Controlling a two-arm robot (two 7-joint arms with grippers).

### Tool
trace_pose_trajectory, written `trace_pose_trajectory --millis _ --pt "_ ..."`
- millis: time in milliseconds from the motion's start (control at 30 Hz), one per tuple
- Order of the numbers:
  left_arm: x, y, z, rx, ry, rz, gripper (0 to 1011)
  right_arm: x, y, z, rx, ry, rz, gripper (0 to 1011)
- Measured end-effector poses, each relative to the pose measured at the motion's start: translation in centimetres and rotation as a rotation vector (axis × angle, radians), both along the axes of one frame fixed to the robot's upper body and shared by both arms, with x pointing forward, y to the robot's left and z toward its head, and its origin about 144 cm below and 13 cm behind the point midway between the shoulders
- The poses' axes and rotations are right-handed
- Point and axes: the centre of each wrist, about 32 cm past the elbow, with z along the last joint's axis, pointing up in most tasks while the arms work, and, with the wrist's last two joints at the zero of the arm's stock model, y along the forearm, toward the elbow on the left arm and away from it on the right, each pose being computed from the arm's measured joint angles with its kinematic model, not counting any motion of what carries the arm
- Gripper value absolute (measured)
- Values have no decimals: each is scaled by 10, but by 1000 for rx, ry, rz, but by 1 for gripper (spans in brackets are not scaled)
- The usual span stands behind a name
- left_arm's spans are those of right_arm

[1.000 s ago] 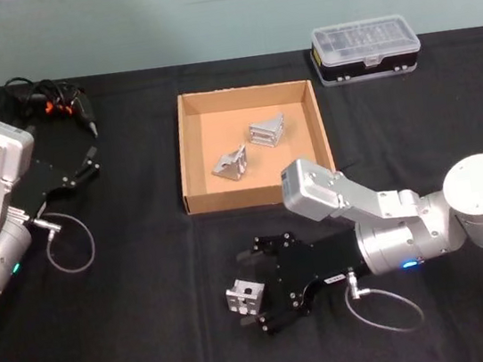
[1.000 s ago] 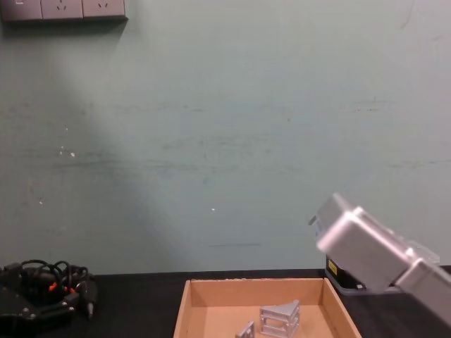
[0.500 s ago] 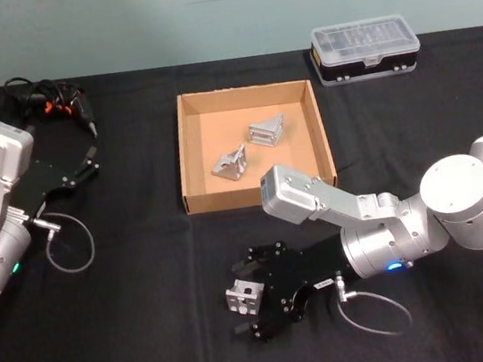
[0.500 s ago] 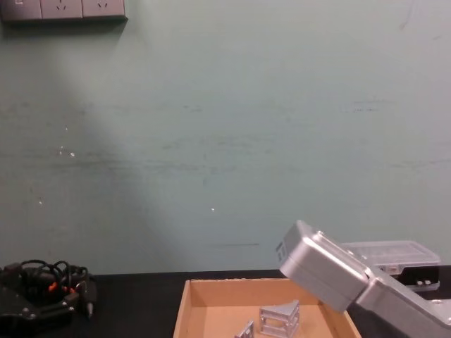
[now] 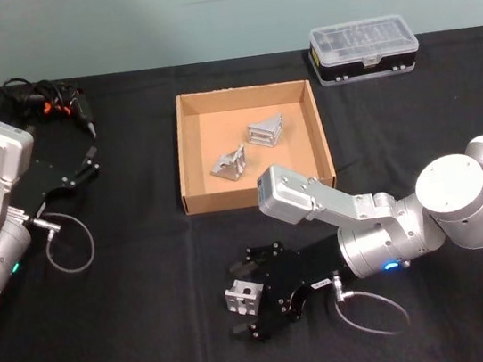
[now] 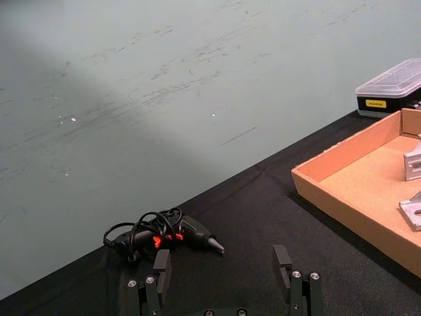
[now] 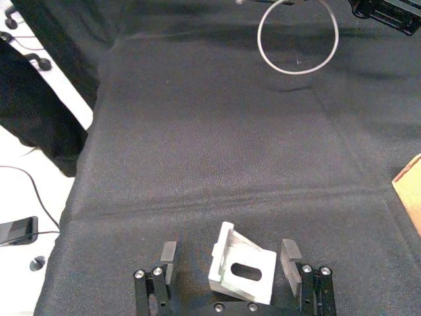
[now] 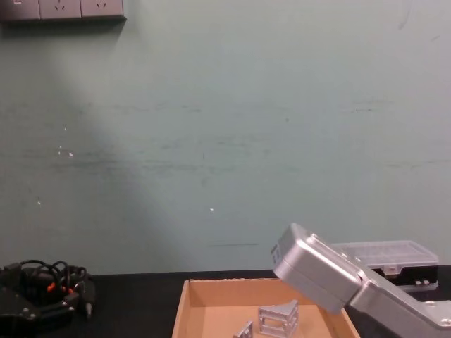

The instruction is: Use one hand to pick up the angle iron from the table and place it into the box.

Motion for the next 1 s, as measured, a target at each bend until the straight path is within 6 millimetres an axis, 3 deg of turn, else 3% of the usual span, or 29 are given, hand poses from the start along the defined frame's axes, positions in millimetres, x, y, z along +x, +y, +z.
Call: trace_pose_trajectory --millis 133,300,567,667,1000 --pt "0 0 0 0 0 0 1011 0 0 0 0 -1 0 998" --pt "0 0 0 0 0 0 1011 0 0 0 1 -2 1 907" --pt "0 0 0 0 0 0 1011 0 0 1 2 -2 0 692" --pt "0 0 0 0 0 0 1011 0 0 1 3 -2 0 551" --pt "0 0 0 0 0 0 1011 0 -1 1 3 -2 0 244"
